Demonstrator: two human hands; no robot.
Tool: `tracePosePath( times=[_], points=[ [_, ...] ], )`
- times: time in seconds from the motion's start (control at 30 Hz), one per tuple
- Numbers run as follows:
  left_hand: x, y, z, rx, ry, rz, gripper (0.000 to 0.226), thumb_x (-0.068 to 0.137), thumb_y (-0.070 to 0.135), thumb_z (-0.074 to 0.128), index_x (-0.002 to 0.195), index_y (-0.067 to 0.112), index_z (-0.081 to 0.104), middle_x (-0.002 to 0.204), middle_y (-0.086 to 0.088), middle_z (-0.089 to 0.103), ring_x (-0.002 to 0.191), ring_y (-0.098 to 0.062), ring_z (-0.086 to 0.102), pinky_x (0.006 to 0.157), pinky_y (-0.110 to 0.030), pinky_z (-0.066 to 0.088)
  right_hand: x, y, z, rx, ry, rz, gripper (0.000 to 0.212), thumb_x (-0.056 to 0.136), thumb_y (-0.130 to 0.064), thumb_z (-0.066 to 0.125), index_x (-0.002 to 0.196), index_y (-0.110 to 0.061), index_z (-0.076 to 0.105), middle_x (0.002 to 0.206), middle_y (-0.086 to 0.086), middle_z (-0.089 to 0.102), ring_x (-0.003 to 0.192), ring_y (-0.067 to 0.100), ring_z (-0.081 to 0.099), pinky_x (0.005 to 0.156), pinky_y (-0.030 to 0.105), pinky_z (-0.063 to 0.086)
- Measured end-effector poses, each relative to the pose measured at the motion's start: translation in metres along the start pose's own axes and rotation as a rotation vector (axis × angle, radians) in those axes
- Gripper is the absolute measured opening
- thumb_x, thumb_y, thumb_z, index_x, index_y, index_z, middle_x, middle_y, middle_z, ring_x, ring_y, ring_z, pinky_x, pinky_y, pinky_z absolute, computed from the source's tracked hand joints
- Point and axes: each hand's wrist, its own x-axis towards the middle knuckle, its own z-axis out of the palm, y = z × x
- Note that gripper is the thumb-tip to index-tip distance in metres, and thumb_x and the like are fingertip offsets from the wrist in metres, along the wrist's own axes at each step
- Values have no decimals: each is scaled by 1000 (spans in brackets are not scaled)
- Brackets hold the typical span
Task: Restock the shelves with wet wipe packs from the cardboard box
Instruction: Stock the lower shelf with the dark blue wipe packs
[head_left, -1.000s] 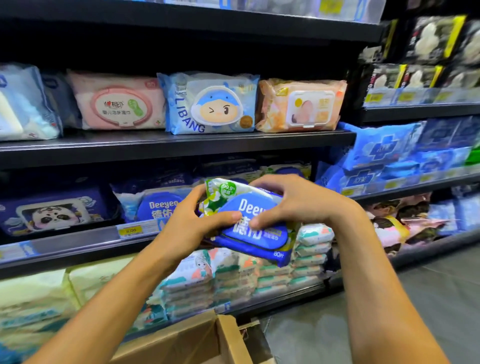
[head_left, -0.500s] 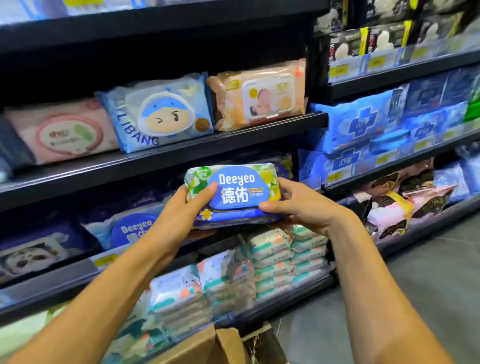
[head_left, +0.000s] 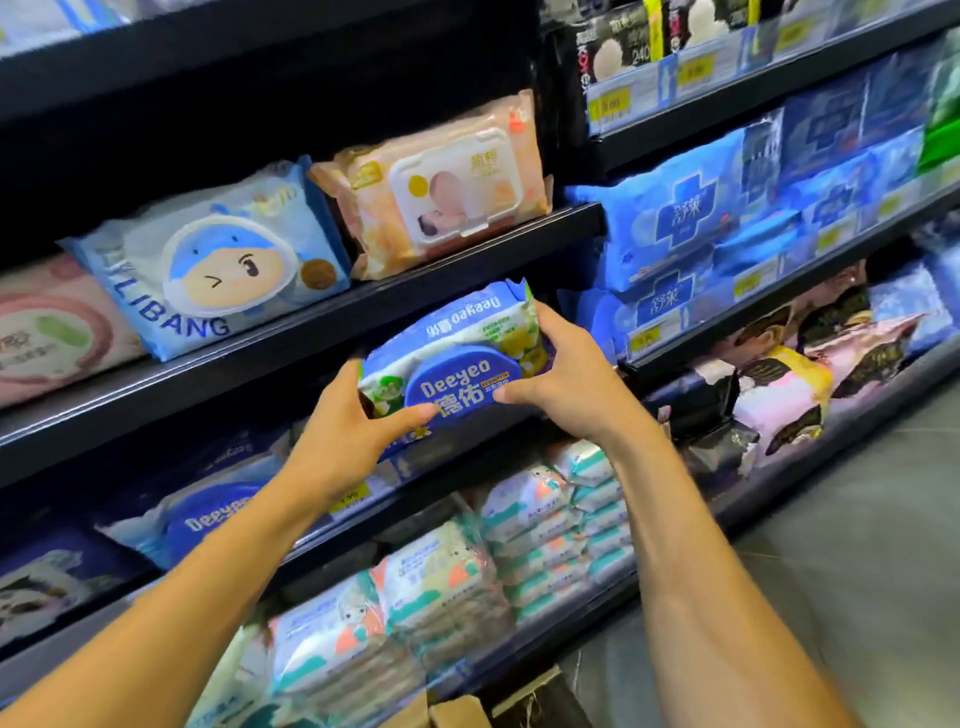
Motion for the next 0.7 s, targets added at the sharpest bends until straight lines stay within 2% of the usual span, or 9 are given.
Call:
tracePosePath(
  times=[0.13, 0.2, 0.3, 0.37, 0.43, 0.5, 0.6, 0.7],
  points=[
    [13, 4, 11, 111, 41, 19, 38, 78, 18, 84, 90, 21, 48, 92, 13, 62, 67, 14, 58, 60, -5, 43, 5, 7, -5, -95, 86, -40, 84, 73, 6, 82, 146, -22, 52, 123, -4, 73, 107, 8, 71, 93, 27, 57],
    [22, 10, 17, 212, 30, 21, 41, 76, 26, 87, 86, 22, 47, 86, 10, 58, 73, 7, 59, 59, -11, 40, 9, 7, -11, -148, 134, -66, 87, 71, 3, 80, 147, -30, 49, 129, -4, 68, 112, 9, 69, 96, 32, 57],
    [39, 19, 26, 466, -44, 13, 56, 74, 45, 85, 106, 13, 51, 93, 1, 58, 100, -27, 63, 66, -32, 35, 13, 7, -20, -286, 176, -80, 83, 70, -6, 76, 140, -40, 48, 130, -8, 64, 119, 16, 63, 99, 45, 55],
    [49, 21, 29, 654, -61, 77, 67, 75, 52, 81, 120, 12, 52, 107, -8, 64, 108, -35, 60, 69, -35, 37, 14, 8, -22, -332, 189, -53, 86, 72, -11, 76, 143, -45, 42, 130, -8, 62, 119, 19, 62, 99, 48, 54],
    [55, 19, 30, 696, -90, 174, 82, 77, 49, 81, 142, 18, 44, 133, -12, 60, 116, -34, 59, 82, -37, 47, 15, 7, -21, -330, 189, 1, 103, 77, -9, 75, 154, -52, 20, 137, -6, 54, 110, 19, 63, 96, 46, 56],
    [62, 17, 31, 680, -135, 217, 81, 79, 45, 80, 145, 19, 41, 138, -11, 58, 118, -30, 58, 85, -34, 47, 17, 7, -19, -359, 169, 41, 113, 83, -6, 73, 154, -58, 3, 140, -2, 47, 104, 23, 65, 89, 49, 58],
    [76, 15, 32, 660, -220, 184, 74, 81, 41, 79, 143, 18, 45, 137, -9, 59, 117, -24, 59, 84, -28, 43, 16, 4, -19, -464, 112, 60, 105, 87, -6, 74, 155, -51, 8, 133, -1, 50, 103, 22, 66, 85, 47, 57],
    [91, 13, 27, 515, -362, 52, 85, 82, 39, 80, 153, 22, 35, 127, -10, 65, 103, -21, 66, 81, -23, 47, 24, -3, -23, -640, 81, 78, 94, 84, -12, 81, 152, -40, 22, 144, 5, 49, 118, 30, 59, 97, 48, 50]
  ],
)
